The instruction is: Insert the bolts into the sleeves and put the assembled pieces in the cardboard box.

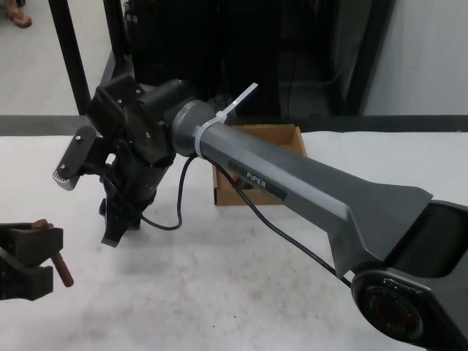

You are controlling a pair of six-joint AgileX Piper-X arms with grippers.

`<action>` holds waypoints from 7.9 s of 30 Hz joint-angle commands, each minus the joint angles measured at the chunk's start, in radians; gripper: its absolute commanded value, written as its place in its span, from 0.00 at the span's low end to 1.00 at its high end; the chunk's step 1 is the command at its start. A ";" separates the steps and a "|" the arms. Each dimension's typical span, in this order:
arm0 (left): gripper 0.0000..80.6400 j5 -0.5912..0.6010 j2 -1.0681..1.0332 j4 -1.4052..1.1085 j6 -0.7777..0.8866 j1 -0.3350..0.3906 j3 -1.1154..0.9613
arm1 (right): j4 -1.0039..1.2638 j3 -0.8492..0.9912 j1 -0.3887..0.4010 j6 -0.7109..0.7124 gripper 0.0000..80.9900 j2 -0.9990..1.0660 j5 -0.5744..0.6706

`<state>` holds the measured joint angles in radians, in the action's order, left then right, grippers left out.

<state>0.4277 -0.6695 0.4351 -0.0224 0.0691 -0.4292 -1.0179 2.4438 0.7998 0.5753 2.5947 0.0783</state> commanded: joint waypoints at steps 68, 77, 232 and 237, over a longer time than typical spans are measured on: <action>0.01 0.076 0.011 -0.013 -0.001 0.004 -0.003 | -0.071 0.012 -0.041 -0.174 0.00 -0.054 0.192; 0.01 0.076 0.011 -0.013 0.017 0.004 -0.003 | -0.176 0.012 -0.068 -0.181 0.00 -0.096 0.206; 0.01 0.329 0.011 -0.260 0.318 0.121 -0.003 | 1.577 -1.894 0.151 -0.802 0.00 -1.189 0.188; 0.01 0.329 0.011 -0.260 0.336 0.121 -0.003 | 1.585 -1.894 0.151 -0.802 0.00 -1.189 0.188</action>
<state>0.7333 -0.6672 0.2050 0.3108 0.1860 -0.4292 0.5398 0.5496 0.9481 -0.2245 1.4073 0.2693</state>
